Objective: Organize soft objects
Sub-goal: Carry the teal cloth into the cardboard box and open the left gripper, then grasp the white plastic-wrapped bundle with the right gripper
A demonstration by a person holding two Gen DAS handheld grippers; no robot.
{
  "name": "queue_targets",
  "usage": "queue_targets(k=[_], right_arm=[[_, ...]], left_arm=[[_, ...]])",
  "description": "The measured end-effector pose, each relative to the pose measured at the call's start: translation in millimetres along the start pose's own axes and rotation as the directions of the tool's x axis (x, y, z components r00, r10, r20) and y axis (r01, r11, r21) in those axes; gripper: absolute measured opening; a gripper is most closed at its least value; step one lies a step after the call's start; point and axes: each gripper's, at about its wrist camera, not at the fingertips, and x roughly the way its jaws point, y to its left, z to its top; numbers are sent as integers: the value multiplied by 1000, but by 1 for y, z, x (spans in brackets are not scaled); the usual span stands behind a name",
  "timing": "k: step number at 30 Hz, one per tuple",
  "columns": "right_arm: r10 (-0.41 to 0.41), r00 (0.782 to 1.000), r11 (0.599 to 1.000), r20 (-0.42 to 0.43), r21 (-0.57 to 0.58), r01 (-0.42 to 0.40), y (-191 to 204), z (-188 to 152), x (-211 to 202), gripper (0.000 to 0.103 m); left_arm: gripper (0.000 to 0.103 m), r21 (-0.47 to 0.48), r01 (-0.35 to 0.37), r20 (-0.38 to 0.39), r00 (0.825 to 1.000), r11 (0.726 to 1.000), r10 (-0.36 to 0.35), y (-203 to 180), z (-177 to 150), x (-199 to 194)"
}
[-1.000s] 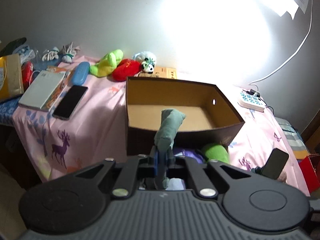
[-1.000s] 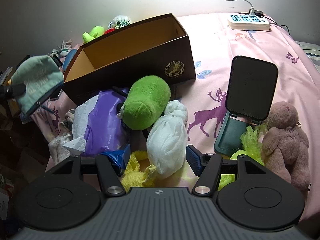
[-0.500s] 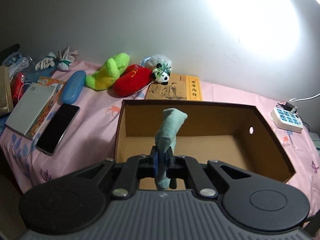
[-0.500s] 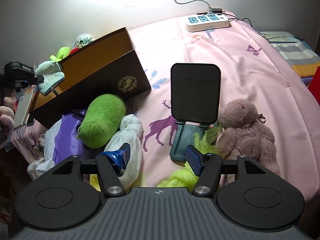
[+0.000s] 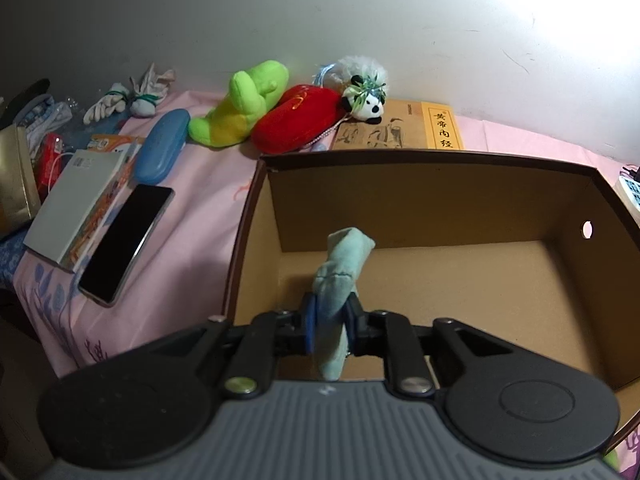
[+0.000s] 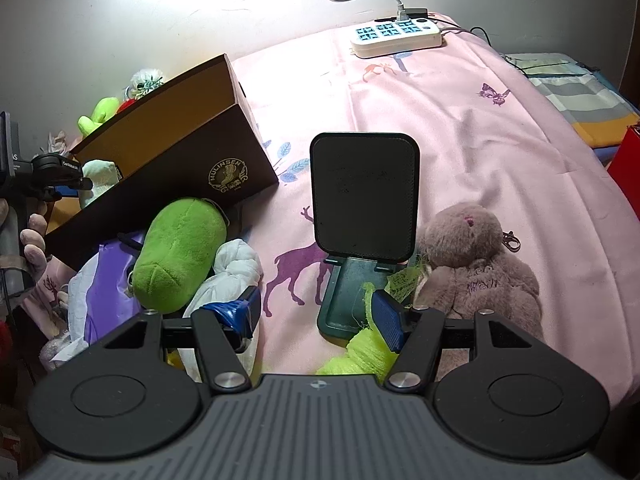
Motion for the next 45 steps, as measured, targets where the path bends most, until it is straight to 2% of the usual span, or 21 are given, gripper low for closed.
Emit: queue_targets(k=[1,2,3,5,6,13,20,25,30,34,38,42,45], right_arm=[[4,1000,1000,-1,-4,-4,1,0,1,46],[8,1000,1000,-4,-9,-8,2,1,2,46],[13,1000,1000,-9,-14,-14,3,2,3,46],[26,1000,999,-15,-21,-26,5,3,5,46],[31,999,999,-17,-25,-32,6,3,5,46],[79,997,995,-28,-54,-80,14,4,8,46],[121,992,990,-40,-70,-124,20,2,7,46],[145,987,986,-61,-76,-150,24,-4,6,46],[170,982,981,-82,-81,-177,28,-12,4,46],[197,974,975,-108,-84,-206,30,-18,4,46],[216,968,971,-128,-78,-227,32,-22,6,46],[242,957,964,-159,-75,-256,35,-27,9,46],[235,961,965,-144,-83,-248,37,-28,11,47]], left_arm=[[41,5,-4,5,1000,1000,4,0,0,-1],[55,11,-10,14,1000,1000,10,0,0,-3],[62,20,-14,32,999,1000,14,0,-1,-6],[65,33,-12,44,999,999,11,-2,-1,-13],[71,34,-12,48,999,999,10,-2,-1,-17],[71,11,9,92,996,1000,-10,8,-5,-58],[72,-31,75,121,990,997,-70,22,-28,-112],[73,-58,141,97,986,988,-135,27,-61,-143],[77,-1,213,67,975,977,-212,20,-102,-174],[82,26,245,27,969,969,-245,13,-130,-185],[93,-3,278,-4,961,961,-278,8,-149,-192],[93,28,302,-15,953,953,-302,-1,-167,-205],[94,41,323,-37,946,946,-321,-6,-179,-210]])
